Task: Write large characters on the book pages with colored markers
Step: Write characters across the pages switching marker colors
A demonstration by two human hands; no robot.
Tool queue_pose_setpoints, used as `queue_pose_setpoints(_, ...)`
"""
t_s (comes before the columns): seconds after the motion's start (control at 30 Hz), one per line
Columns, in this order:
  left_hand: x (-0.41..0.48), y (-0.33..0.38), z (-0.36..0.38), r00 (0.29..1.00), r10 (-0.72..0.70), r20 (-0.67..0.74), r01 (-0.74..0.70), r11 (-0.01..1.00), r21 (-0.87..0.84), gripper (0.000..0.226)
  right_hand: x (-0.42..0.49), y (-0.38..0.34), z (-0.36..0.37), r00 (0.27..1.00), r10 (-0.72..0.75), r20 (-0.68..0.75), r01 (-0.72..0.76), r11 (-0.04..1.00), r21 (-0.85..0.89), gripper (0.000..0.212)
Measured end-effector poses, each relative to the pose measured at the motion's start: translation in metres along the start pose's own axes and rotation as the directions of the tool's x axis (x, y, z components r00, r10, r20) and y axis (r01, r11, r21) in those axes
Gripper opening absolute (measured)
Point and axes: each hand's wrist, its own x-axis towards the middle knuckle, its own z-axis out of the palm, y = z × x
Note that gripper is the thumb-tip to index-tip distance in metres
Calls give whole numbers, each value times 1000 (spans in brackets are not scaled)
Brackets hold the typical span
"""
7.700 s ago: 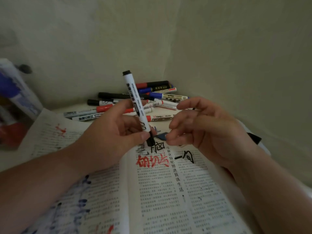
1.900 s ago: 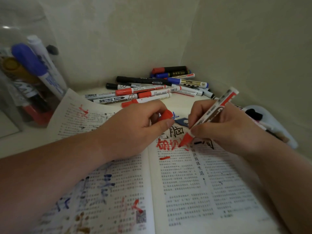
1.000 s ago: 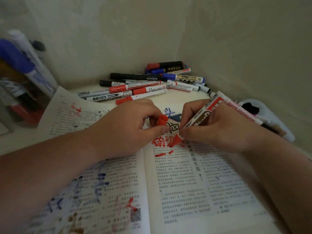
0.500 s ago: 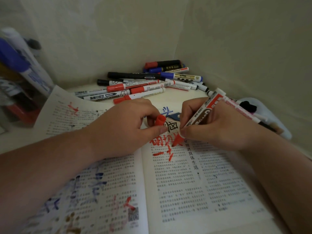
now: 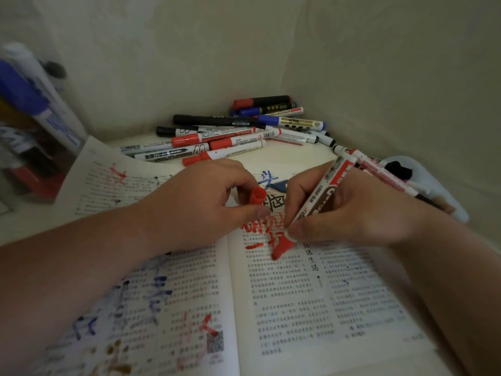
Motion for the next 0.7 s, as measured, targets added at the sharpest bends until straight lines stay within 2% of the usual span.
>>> queue_pose_setpoints(0.07,0,0,-1,1000,3,22,-2,1000,-29,17,3,3,-1,994,-89,-64,95,989,109,12)
queue_pose_setpoints(0.13,1,-2,-1,998,12,55,-10,999,-40,27,9,10,-5,963,-143,-227,212,923,322,11)
queue_pose_setpoints(0.2,1,-3,-1,996,17,82,-15,999,-30,40,13,15,-7,920,-145,-365,305,849,431,8)
queue_pose_setpoints(0.27,2,-4,-1,996,22,87,-19,1000,-25,46,15,18,-6,883,-172,-437,349,863,366,4)
queue_pose_setpoints(0.37,3,-5,0,996,22,85,-21,1000,-17,50,15,18,1,866,-224,-448,336,923,189,27)
queue_pose_setpoints(0.43,3,-4,-1,995,21,97,-21,1000,0,54,16,16,6,857,-247,-453,332,936,118,23)
queue_pose_setpoints(0.57,2,-3,-1,995,35,93,-34,999,-11,50,16,11,12,891,-261,-372,302,952,55,7)
queue_pose_setpoints(0.7,2,-6,2,996,55,64,-54,998,-16,42,19,10,16,932,-200,-301,163,976,-145,13)
